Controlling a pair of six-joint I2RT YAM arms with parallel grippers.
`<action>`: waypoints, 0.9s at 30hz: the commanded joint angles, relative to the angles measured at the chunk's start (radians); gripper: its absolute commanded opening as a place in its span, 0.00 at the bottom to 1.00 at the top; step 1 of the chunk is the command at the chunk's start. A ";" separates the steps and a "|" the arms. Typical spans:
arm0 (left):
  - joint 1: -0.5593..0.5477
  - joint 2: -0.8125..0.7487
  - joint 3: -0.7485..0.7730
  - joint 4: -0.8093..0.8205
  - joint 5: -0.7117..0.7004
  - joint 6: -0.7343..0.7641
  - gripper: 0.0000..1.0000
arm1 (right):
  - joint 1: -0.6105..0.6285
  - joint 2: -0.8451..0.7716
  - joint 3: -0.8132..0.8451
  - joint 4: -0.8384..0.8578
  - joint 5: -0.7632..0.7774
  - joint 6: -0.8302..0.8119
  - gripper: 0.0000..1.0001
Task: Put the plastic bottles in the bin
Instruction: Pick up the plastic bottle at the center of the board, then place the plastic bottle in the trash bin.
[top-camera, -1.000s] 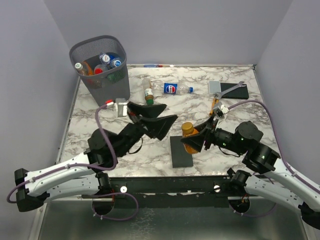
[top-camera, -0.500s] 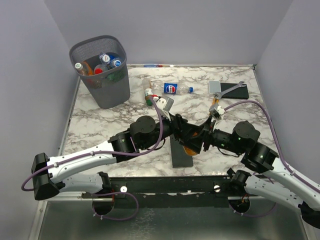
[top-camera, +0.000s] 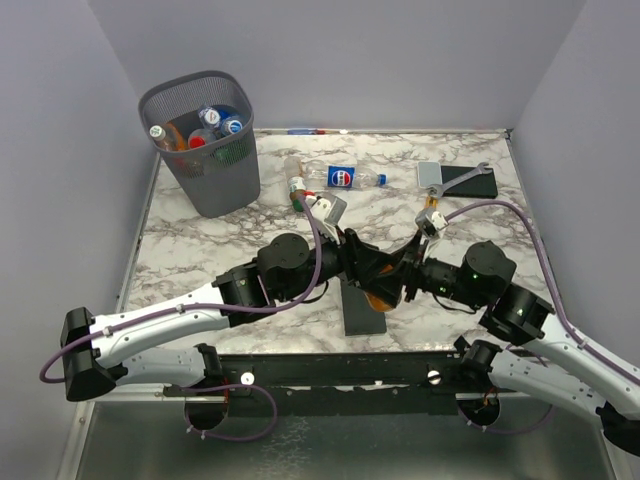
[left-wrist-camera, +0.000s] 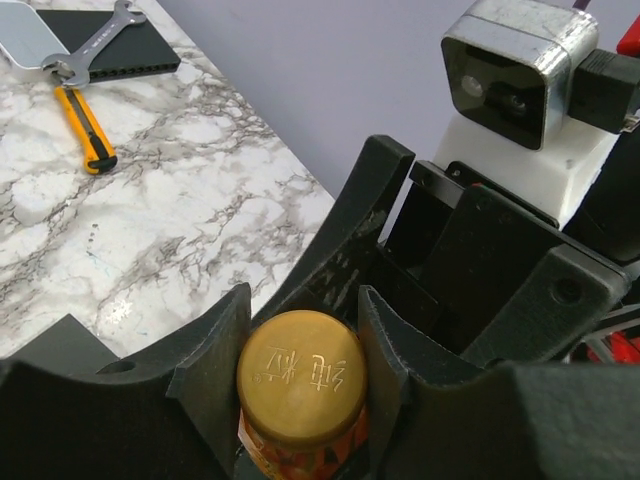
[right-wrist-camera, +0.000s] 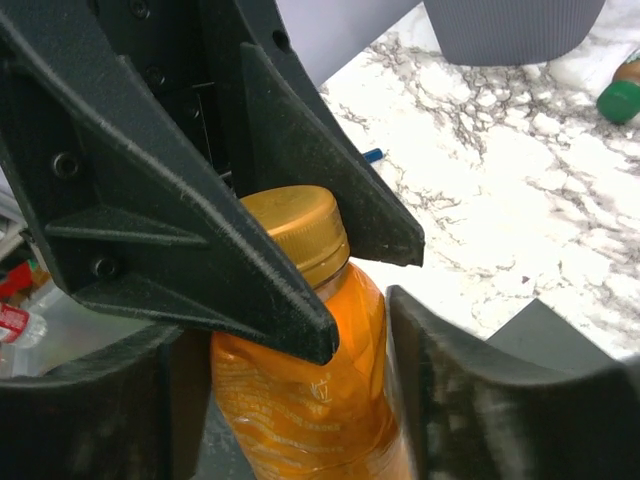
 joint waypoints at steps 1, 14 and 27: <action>0.005 -0.030 0.006 -0.025 -0.007 0.020 0.00 | 0.000 0.016 0.020 0.017 0.021 0.013 0.78; 0.119 -0.112 0.079 -0.034 -0.226 0.128 0.00 | 0.000 0.048 0.214 -0.189 -0.079 0.041 1.00; 0.210 -0.052 0.475 -0.038 -0.492 0.770 0.00 | 0.000 -0.122 0.091 -0.128 0.159 0.032 1.00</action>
